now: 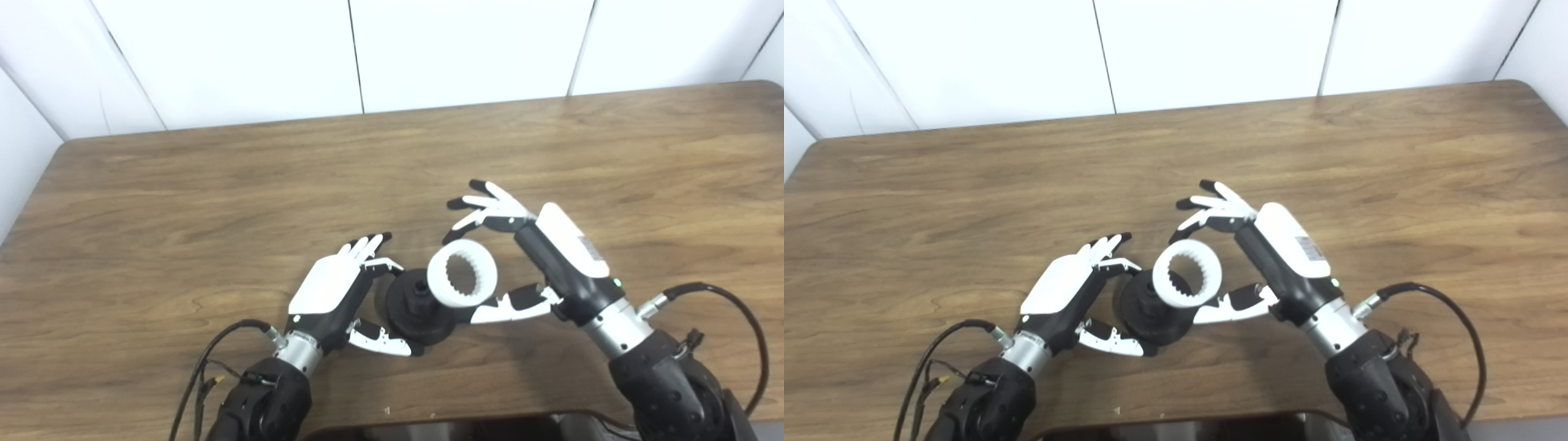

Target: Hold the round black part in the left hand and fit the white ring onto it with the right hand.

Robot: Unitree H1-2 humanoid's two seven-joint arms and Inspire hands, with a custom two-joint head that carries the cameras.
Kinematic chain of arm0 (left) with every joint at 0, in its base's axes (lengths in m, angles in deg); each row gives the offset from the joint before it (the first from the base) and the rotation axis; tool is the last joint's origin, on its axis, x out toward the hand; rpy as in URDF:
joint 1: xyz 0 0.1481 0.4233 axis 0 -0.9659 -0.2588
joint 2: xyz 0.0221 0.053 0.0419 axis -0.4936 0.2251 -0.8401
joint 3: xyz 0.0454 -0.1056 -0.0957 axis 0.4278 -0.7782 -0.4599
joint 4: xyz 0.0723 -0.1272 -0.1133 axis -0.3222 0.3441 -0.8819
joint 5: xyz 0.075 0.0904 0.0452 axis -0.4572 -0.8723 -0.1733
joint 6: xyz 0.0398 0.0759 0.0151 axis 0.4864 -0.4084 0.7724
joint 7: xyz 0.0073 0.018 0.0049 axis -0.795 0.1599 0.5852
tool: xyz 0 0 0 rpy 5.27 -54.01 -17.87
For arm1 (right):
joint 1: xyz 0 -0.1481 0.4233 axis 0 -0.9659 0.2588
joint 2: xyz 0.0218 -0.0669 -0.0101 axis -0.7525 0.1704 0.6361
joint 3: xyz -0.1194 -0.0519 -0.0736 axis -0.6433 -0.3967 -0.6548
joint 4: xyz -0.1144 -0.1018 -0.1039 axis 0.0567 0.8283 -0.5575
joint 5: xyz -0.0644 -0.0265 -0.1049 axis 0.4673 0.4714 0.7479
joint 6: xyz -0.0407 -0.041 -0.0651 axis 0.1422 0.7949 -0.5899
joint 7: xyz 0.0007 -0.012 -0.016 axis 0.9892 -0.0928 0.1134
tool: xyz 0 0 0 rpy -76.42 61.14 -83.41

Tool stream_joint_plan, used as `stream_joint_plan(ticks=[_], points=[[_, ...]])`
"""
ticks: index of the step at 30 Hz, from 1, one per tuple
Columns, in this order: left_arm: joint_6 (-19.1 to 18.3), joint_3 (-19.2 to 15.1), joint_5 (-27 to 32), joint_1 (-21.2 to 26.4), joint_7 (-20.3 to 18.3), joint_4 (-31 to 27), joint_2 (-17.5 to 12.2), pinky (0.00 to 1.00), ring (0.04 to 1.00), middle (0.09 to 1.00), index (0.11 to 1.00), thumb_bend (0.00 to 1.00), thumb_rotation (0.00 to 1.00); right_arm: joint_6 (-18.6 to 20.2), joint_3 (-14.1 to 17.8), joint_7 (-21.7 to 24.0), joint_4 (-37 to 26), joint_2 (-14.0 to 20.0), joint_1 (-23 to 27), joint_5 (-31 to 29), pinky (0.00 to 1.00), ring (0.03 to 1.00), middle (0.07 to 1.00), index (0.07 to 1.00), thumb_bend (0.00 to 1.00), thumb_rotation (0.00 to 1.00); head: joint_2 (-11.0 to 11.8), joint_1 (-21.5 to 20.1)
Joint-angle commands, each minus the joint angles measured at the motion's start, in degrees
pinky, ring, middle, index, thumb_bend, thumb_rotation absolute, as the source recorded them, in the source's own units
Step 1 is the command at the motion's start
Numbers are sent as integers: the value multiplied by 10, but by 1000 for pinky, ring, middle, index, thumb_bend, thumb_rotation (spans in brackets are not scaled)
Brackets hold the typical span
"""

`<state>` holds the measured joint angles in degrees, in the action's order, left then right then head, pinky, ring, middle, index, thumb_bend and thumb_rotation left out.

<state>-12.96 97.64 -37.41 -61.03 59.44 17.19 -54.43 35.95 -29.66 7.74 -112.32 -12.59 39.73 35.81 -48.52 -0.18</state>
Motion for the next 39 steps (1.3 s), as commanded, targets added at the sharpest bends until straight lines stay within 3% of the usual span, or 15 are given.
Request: stream_joint_plan(ticks=[1, 5, 21, 39], points=[[2, 1, -4, 17, 8, -12, 2, 1000, 1000, 1000, 643, 1000, 378, -15, -8, 0, -20, -14, 10, 5, 952, 956, 830, 482, 523, 142, -1, 2], [2, 3, -5, 18, 7, -11, 2, 1000, 1000, 1000, 644, 1000, 394, -24, -19, 3, -2, -21, 14, 12, 998, 956, 830, 481, 522, 144, -2, 5], [-4, 7, -4, 15, 5, -17, 9, 1000, 1000, 1000, 641, 1000, 394, -39, -33, -8, 87, -44, 49, 39, 1000, 961, 843, 481, 521, 144, -7, 12], [-4, 6, -1, 13, 6, -18, 6, 1000, 1000, 1000, 640, 1000, 386, -35, -25, -5, 97, -40, 64, 43, 1000, 966, 845, 481, 520, 145, -11, 10]])
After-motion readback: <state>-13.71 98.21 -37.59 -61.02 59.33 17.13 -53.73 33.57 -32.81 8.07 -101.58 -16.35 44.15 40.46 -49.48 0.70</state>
